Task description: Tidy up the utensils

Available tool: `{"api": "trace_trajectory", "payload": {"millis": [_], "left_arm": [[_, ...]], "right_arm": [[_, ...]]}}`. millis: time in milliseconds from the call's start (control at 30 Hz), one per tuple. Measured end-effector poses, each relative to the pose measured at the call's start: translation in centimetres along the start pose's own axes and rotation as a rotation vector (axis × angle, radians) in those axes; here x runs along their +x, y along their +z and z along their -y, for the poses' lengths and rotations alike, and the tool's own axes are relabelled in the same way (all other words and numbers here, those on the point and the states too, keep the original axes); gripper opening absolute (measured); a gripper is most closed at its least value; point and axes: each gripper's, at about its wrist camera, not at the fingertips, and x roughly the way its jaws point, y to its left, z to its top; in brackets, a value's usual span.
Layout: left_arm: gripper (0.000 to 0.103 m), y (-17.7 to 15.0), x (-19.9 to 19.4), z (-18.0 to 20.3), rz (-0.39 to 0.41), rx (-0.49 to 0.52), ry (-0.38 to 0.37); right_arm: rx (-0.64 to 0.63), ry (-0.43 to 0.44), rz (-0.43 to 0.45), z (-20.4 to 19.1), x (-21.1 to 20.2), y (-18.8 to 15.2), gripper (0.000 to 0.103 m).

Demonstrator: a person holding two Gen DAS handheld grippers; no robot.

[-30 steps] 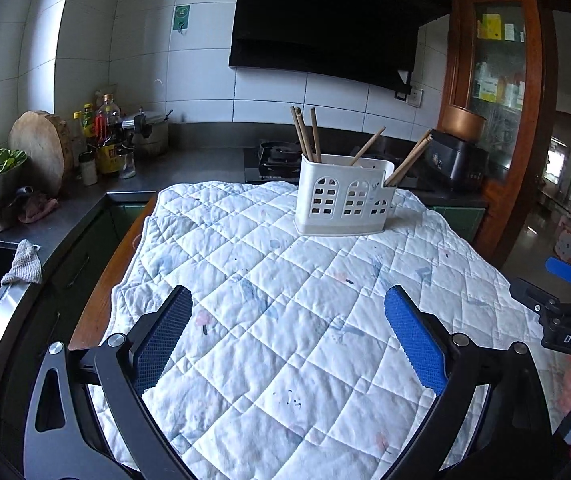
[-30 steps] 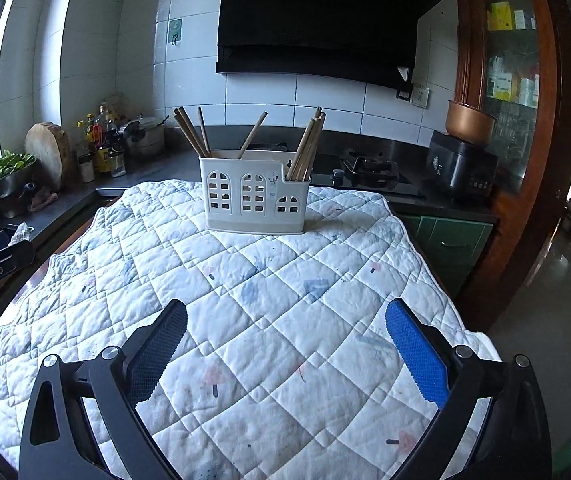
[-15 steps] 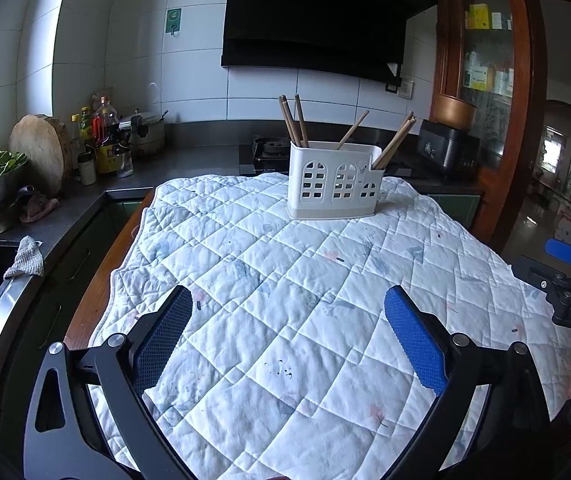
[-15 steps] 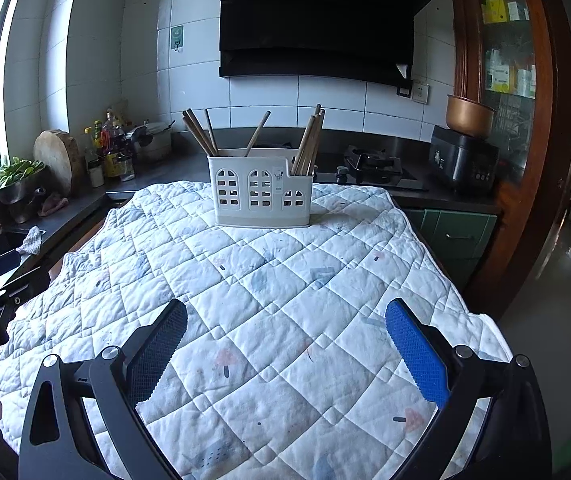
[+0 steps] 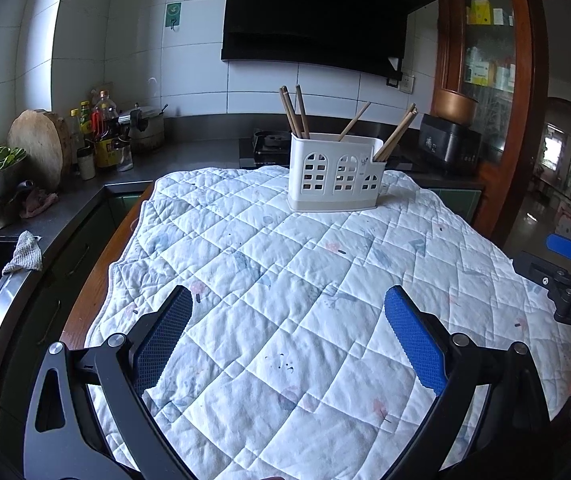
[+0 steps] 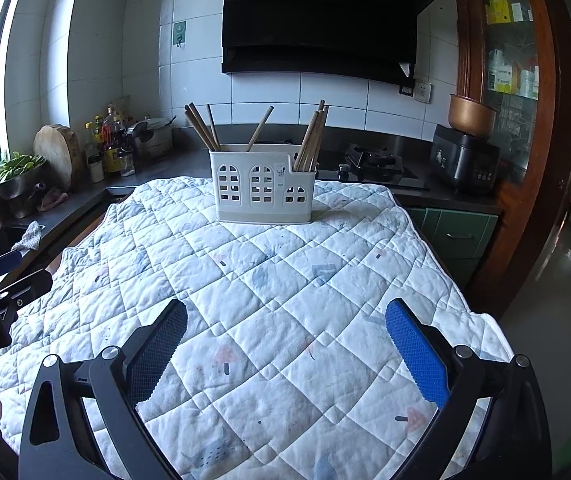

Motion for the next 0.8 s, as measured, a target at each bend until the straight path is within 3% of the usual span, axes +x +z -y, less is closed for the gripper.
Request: {"api": "trace_trajectory", "payload": {"millis": [800], "left_arm": [[0.096, -0.16, 0.09, 0.52, -0.008, 0.018, 0.003]], "right_arm": [[0.002, 0.005, 0.000, 0.18, 0.07, 0.09, 0.096]]}}
